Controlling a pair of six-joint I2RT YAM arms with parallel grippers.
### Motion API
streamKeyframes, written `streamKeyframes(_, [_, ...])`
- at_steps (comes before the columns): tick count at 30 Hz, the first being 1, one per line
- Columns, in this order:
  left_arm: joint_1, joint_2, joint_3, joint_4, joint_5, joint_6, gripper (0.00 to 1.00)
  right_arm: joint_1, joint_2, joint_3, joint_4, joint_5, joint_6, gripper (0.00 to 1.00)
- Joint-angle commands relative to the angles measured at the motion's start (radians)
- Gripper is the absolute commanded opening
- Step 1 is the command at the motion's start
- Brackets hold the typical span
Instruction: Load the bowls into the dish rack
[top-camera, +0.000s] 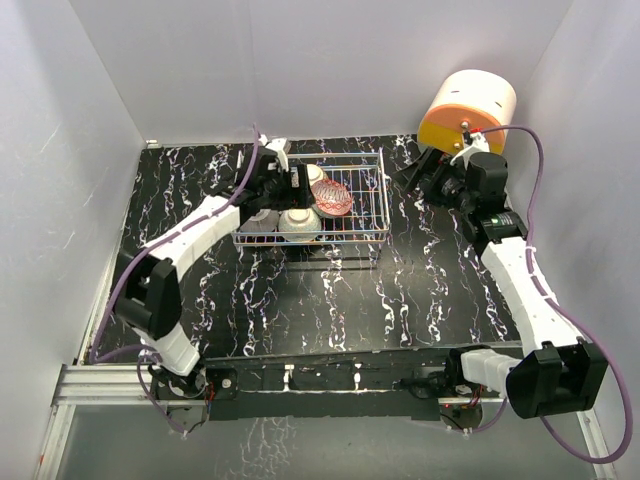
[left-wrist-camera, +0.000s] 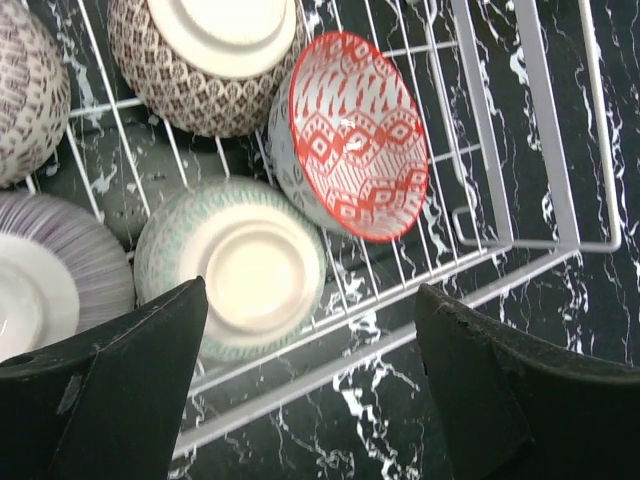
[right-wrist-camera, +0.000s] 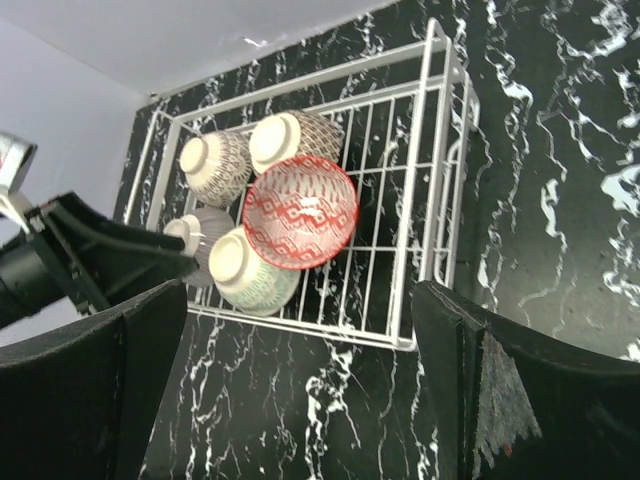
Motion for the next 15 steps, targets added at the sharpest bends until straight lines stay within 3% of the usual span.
streamKeyframes(1, [-0.015,0.059,0.118,0.034,-0.012,-0.010,0.81,-0.051,-0.052,-0.024,-0.015,-0.073,-0.035,0.99])
streamKeyframes(8, [-0.060,0.199,0.257,0.011,-0.084,0.017,0.78,-0.101,-0.074,-0.062,-0.025,-0.136,-0.046,1.00])
streamKeyframes(15, [-0.143,0.318,0.394,-0.077,-0.247,0.146,0.77,-0.107,-0.085,-0.071,-0.045,-0.132,-0.064,1.00])
